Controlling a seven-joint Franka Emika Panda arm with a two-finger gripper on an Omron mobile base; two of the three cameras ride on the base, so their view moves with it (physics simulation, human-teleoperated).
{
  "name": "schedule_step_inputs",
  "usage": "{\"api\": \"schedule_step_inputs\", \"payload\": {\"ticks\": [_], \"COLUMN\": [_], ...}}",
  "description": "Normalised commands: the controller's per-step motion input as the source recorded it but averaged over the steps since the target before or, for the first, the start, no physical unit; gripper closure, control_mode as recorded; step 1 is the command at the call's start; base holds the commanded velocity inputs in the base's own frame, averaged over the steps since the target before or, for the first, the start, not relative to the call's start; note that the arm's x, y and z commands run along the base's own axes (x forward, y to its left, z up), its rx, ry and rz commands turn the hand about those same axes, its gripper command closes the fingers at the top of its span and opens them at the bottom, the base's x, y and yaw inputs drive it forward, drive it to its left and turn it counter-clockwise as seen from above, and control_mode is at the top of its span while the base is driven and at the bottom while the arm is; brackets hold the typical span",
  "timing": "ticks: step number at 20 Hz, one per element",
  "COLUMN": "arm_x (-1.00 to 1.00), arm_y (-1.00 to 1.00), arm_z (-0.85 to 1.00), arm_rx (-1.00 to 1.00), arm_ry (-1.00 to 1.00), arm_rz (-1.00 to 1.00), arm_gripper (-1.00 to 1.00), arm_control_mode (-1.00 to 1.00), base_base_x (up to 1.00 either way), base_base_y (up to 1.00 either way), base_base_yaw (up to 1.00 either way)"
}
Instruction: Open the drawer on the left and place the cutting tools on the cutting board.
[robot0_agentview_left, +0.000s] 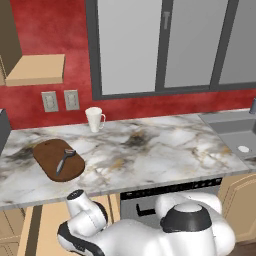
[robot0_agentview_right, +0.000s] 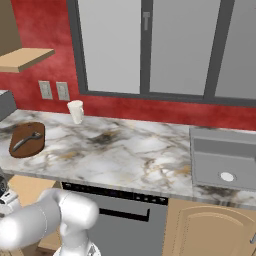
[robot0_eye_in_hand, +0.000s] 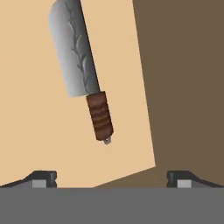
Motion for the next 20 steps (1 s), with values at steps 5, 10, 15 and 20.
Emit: {"api": "schedule_step_inputs", "payload": {"ticks": [5,10,15,20], "arm_x": [0.07,0.19,0.13,0.15], "arm_y": [0.02,0.02,0.0,0.01], "arm_z": [-0.34,-0.27,-0.29,-0.32], "arm_rx": [0.0,0.0,0.0,0.0], "arm_ry": [0.0,0.0,0.0,0.0], "arm_rz": [0.0,0.0,0.01,0.02], "arm_gripper": [-1.0,-1.0,-1.0,-1.0], "arm_control_mode": [-1.0,-1.0,-1.0,-1.0], "base_base_x": [0.0,0.0,0.0,0.0], "base_base_y": [0.0,0.0,0.0,0.0], "base_base_yaw": [0.0,0.0,0.0,0.0]}}
